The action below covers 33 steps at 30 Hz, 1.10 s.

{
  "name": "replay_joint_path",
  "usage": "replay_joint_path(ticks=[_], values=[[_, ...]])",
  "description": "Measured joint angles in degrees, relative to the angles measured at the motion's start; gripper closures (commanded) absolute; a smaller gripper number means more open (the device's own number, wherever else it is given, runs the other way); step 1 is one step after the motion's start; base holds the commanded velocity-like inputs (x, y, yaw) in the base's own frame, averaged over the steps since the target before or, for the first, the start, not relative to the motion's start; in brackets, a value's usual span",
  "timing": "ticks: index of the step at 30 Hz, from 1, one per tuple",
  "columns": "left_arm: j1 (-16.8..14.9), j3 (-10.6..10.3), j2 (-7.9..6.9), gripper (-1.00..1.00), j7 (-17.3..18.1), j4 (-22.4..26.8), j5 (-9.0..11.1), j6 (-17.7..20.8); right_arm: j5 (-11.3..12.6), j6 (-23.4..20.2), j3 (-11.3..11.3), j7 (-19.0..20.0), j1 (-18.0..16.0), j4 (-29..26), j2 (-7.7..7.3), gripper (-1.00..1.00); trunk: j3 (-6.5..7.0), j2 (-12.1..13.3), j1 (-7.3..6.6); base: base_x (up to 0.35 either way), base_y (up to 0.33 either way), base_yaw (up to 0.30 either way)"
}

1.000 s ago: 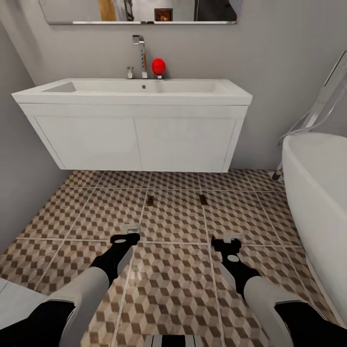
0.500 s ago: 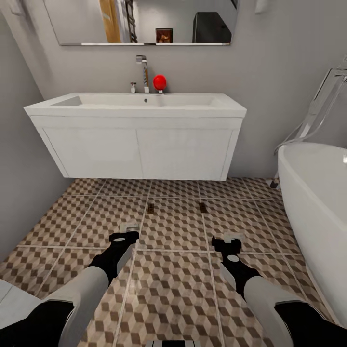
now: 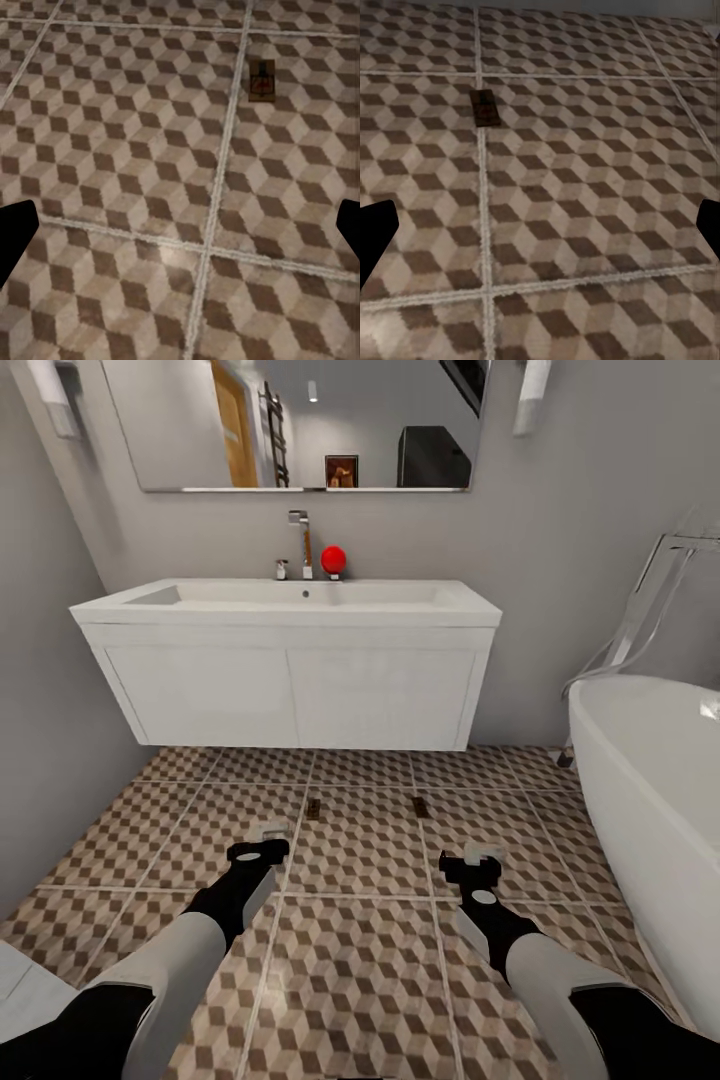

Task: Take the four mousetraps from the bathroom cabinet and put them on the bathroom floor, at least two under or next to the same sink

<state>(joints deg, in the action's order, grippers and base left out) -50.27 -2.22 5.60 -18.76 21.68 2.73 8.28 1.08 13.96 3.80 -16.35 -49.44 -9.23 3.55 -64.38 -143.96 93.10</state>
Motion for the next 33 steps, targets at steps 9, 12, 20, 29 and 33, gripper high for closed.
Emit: replay_joint_path(ticks=[9, 12, 20, 29, 33], values=[[0.1, 0.1, 0.03, -1.0, 0.1, -1.3, 0.5, 0.0, -0.5, 0.0, 0.0, 0.1, 0.0, 1.8, -0.36, -1.0, 1.99, 0.1, -0.23, 0.0, 0.0, 0.0], [0.1, 0.1, 0.05, -1.0, 0.1, -2.1, 0.8, 0.0, -0.6, 0.0, 0.0, 0.1, 0.0, 3.0, -0.44, -1.0, 2.66, 0.2, -0.31, 0.0, 0.0, 0.0], [0.2, 0.1, 0.14, -1.0, 0.2, -6.7, 3.0, 0.0, -0.8, 0.1, 0.0, 0.0, 0.0, 7.2, -0.6, -1.0, 4.43, 0.3, -0.51, 0.0, 0.0, 0.0], [0.2, 0.1, 0.06, -1.0, 0.5, -14.2, 6.9, -0.4, -0.8, 0.0, 0.0, 0.3, 0.0, 10.2, -0.91, -1.0, 6.43, 0.4, -0.75, 0.0, 0.0, 0.0], [0.2, 0.1, 0.02, -1.0, 0.4, -16.3, 8.3, -1.5, -0.8, -0.2, 0.0, 0.3, 0.2, 10.6, -1.12, -1.0, 7.32, 0.4, -0.85, 0.0, 0.0, 0.0]])
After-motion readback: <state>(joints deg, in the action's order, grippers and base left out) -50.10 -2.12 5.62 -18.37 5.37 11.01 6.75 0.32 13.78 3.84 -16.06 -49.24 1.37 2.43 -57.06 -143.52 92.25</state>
